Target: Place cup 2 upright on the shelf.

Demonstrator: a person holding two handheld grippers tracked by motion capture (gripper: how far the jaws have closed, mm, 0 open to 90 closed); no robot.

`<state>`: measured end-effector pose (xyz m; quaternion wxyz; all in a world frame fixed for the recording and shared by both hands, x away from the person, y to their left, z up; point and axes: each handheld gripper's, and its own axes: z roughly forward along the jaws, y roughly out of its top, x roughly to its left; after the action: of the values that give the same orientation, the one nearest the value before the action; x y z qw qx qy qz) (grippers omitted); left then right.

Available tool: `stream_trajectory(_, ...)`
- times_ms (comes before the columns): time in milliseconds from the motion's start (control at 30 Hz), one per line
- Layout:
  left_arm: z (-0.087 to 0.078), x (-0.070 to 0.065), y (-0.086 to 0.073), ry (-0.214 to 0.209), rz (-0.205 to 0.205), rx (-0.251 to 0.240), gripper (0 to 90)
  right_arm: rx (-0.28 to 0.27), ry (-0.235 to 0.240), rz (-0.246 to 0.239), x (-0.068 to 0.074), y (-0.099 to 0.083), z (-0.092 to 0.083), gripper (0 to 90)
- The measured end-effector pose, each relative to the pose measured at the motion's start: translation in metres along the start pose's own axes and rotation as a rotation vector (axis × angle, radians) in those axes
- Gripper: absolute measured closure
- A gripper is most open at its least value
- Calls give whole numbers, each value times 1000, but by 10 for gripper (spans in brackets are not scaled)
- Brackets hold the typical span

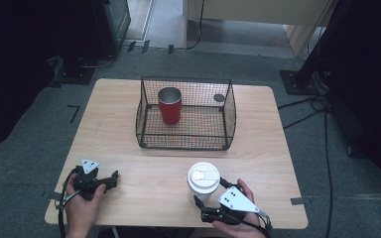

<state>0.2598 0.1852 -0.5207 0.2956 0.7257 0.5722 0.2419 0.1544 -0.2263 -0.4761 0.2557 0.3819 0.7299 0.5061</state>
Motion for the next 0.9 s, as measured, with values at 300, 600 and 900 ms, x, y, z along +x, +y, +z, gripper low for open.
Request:
stream_trajectory(300,0,0,0,0,0,0,64,-36,46,10,-1,6,6,159)
stream_trajectory(600,0,0,0,0,0,0,64,-41,57,11,-2,8,14,152)
stream_trajectory(900,0,0,0,0,0,0,64,-53,53,15,-1,12,21,158)
